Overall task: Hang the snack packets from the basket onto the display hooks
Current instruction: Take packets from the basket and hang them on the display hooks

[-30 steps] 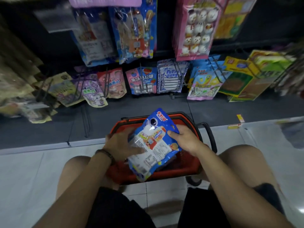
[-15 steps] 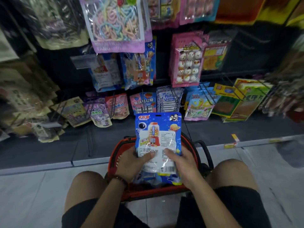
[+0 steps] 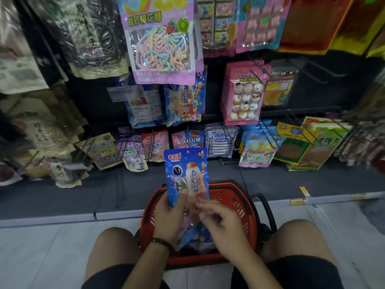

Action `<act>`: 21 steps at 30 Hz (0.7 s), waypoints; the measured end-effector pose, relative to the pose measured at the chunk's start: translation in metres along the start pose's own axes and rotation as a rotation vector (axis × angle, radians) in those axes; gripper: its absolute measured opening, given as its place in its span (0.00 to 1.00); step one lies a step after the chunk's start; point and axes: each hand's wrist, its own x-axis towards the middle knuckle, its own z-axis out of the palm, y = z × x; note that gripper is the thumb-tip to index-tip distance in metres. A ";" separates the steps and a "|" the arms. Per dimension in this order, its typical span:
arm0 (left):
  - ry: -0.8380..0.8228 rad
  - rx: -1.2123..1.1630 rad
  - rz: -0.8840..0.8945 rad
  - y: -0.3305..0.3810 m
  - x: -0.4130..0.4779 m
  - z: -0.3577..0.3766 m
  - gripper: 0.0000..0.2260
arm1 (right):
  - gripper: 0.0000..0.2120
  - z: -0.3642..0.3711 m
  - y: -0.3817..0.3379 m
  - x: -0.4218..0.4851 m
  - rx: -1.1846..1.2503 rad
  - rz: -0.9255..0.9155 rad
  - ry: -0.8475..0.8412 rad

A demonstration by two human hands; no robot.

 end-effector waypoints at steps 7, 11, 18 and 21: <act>-0.178 0.066 -0.082 0.023 0.012 -0.020 0.15 | 0.23 -0.043 -0.009 0.049 0.002 0.225 0.050; -0.250 0.148 -0.035 0.034 0.015 -0.018 0.13 | 0.06 -0.048 -0.019 0.057 0.103 0.195 -0.039; -0.144 0.184 0.082 0.041 0.034 -0.003 0.08 | 0.07 -0.054 -0.028 0.071 0.063 0.181 -0.029; -0.170 0.199 0.092 0.049 0.045 0.002 0.08 | 0.07 -0.054 -0.039 0.088 0.056 0.138 0.023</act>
